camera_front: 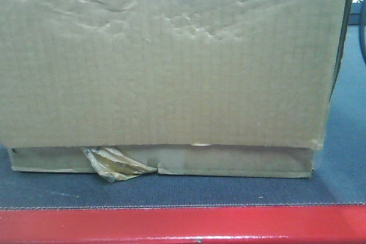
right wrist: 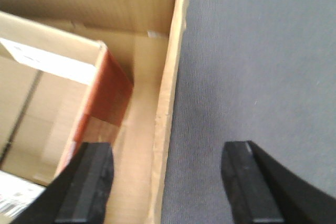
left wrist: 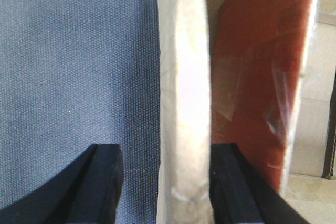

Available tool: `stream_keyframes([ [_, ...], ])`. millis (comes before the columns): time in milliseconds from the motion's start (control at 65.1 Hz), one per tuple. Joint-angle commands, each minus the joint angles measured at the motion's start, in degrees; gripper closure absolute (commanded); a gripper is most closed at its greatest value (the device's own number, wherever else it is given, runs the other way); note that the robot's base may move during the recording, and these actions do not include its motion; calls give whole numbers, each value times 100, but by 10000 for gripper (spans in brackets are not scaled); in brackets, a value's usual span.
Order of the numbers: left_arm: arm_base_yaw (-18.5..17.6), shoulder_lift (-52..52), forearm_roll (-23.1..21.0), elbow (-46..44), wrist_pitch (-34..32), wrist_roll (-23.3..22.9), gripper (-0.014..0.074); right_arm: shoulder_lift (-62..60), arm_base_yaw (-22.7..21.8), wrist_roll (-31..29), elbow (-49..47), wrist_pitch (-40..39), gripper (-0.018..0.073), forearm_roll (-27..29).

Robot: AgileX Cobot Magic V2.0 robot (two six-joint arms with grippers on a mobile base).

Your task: Stack two boxes on right shelf middle

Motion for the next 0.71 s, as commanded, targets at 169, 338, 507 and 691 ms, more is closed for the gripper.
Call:
stream_keyframes([
  [169,13,-81,-44,8,-13,7,322,390,13,11,311,-2,221,240],
  [338,13,-81,-44,8,-13,7,322,388,13,11,601,-2,221,359],
  [507,13,-81,-44,8,-13,7,322,402,13,11,601,-2,221,385],
  [691,13,-81,-44,8,-13,8,322,402,13,11,601,-2,221,385],
])
